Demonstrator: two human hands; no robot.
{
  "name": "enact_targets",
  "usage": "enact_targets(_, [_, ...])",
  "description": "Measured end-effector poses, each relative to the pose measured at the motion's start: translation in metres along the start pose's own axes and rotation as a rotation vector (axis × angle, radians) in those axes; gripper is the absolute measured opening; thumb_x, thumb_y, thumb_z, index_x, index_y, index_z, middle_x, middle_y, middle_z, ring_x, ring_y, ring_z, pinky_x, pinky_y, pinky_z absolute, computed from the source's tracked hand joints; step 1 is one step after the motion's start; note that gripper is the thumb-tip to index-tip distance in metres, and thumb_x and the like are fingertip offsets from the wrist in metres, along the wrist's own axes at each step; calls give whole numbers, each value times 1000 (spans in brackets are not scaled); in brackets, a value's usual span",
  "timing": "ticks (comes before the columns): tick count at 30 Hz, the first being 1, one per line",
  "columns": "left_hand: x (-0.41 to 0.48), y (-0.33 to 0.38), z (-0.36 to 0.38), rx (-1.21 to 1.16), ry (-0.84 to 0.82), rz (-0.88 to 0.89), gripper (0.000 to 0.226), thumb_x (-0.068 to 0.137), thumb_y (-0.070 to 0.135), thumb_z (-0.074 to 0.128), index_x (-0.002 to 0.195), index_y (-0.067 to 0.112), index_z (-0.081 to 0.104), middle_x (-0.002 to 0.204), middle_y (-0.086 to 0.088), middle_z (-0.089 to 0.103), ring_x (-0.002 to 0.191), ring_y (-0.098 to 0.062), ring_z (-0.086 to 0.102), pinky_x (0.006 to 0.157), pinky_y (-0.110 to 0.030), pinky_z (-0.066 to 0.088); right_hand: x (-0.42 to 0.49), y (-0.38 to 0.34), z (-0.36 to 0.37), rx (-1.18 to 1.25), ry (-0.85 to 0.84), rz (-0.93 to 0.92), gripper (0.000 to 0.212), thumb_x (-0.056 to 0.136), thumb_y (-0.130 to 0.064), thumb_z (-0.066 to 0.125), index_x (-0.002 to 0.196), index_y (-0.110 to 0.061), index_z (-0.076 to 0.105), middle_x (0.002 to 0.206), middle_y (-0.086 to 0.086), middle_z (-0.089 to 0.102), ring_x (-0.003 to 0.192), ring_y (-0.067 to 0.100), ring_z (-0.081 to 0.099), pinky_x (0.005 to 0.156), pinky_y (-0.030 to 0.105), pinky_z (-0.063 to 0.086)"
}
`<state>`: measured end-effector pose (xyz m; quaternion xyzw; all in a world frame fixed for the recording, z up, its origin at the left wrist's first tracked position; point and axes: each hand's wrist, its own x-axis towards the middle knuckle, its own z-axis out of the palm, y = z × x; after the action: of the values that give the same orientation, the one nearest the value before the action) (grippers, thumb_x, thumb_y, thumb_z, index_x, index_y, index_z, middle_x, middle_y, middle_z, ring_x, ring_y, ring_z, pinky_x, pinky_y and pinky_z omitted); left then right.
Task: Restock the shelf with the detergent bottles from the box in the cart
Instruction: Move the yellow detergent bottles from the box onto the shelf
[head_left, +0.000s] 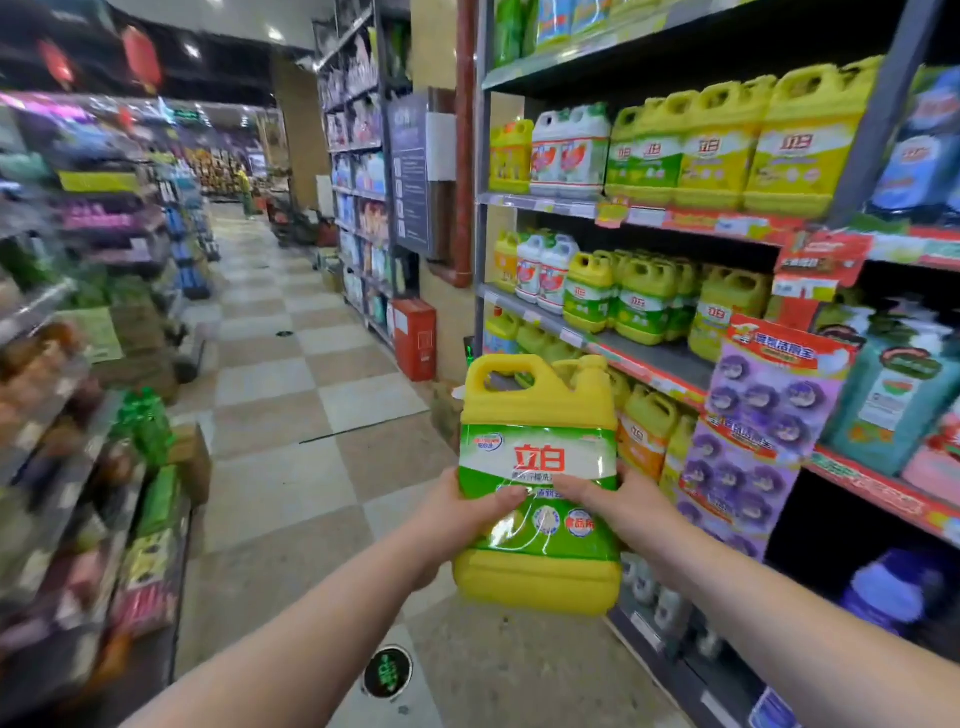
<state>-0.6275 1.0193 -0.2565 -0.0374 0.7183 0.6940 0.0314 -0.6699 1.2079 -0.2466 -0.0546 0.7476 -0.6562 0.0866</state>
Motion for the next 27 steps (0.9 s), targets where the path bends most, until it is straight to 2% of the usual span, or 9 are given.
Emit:
enact_targets(2, [20,-2,-10,-11,28,-30,39,77,24,75,111,19,55,101,2,73,87,-12,70,69,-23,56,25,2,8,-17,-3,7,35,69,-22,81,99,-21,63,96,3,72,79,13,71,65,25,56])
enact_targets(4, [45,-3,-20,-10,65,-57,54,76,26,77,120,16,49,113,-4,68,94,-16,68,71,-23,56,52,7,15,-12,-7,24,41,69,-23,81,105,-17,63,101,6,72,84,19,71,75,34,57])
enact_targets(7, [96,-5,-35,5,59,-37,47,75,23,77,115,18,53,102,0,70,85,-11,69,64,-21,56,100,12,22,22,-12,44,53,68,-26,82,114,-13,61,105,7,72,88,23,71,83,43,57])
enact_targets(11, [179,4,-46,40,66,-39,62,71,29,80,123,17,48,112,-3,68,96,-19,68,85,-35,56,178,9,15,75,16,36,54,67,-23,83,115,-14,61,96,3,75,80,21,73,67,32,59])
enact_targets(16, [279,23,-51,26,36,-20,70,71,33,79,124,21,36,110,3,63,96,-15,65,77,-29,56,274,-7,-3,43,38,26,66,61,-30,86,119,-15,58,110,7,70,91,24,70,86,44,56])
enact_targets(19, [327,26,-54,10,37,0,73,73,33,78,124,27,26,114,3,59,101,-16,63,77,-28,54,318,-12,-10,50,52,30,63,63,-28,85,119,-15,58,110,6,70,90,23,71,82,40,57])
enact_targets(22, [364,23,-53,17,17,-7,82,73,33,78,133,22,23,119,0,58,102,-17,62,78,-28,55,347,-5,-15,65,76,51,60,66,-24,84,119,-13,59,108,7,71,89,22,71,79,37,57])
enact_targets(24, [394,24,-52,47,-8,-6,83,73,34,78,134,24,24,124,-1,57,106,-17,61,85,-32,53,367,-3,-20,54,123,59,59,67,-22,83,119,-11,59,109,9,71,91,23,70,81,39,57])
enact_targets(27, [441,24,-45,67,-94,-12,76,73,35,78,128,28,26,125,0,57,109,-17,59,94,-37,50,397,-4,-32,53,219,69,57,68,-21,83,118,-10,59,108,10,70,88,22,70,75,33,57])
